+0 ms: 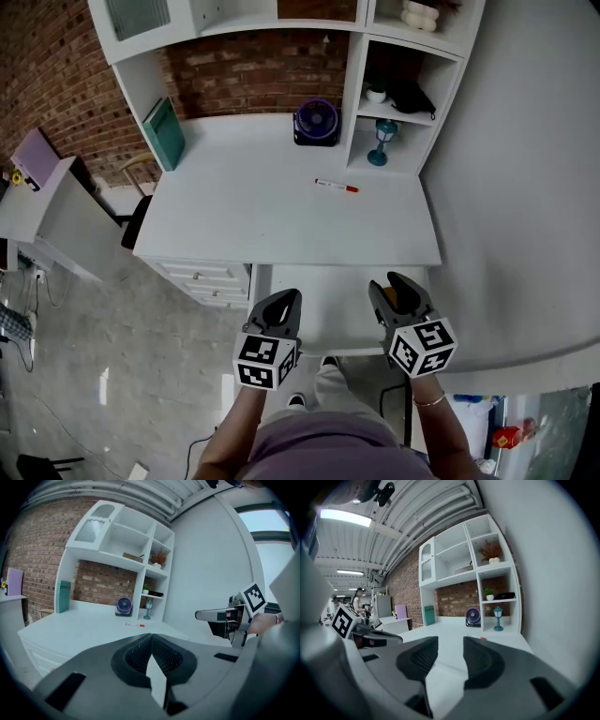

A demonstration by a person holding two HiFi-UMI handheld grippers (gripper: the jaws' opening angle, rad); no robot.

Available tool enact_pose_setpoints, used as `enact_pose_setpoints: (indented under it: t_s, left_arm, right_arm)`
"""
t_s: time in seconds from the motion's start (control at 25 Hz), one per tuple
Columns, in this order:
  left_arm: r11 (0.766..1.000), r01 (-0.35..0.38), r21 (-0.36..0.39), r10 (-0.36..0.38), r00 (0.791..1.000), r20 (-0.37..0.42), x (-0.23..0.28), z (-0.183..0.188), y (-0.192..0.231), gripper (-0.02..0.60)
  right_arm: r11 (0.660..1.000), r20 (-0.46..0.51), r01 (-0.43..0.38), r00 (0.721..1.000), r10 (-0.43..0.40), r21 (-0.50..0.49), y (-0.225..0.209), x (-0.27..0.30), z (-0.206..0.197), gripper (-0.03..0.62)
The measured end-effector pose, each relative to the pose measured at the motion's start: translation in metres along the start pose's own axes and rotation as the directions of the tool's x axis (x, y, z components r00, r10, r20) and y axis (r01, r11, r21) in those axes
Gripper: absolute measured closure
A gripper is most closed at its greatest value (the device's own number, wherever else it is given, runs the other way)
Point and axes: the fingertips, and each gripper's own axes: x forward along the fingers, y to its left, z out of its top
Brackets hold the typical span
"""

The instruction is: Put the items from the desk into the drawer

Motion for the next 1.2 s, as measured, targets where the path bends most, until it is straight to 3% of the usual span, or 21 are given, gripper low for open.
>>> enact_pose_setpoints:
  t_s: [0.44,0.92,1.2]
  left_arm:
    - [0.994,-0.102,-0.049,0.102,0.995,-0.005,0.063,0.018,0.013,0.583]
    - [0.972,-0.216,-0.088,0.216,0.976,-0.01,0.098,0.022,0.033,0.583]
    - [0.965,-0.242,-0.101,0.242,0.97,-0.02,0.111,0.024,0.03,0.583]
  right_arm:
    - [0.991,-0.075,-0.119,0.991,0.114,-0.064,-0.072,0.099,0.016,0.434]
    - [0.964,-0.14,-0.179,0.978,0.153,-0.199,-0.129,0.197,0.019,0.434]
    - [0.942,-0.214,-0.212,0.964,0.158,-0.26,-0.145,0.245,0.004,0.434]
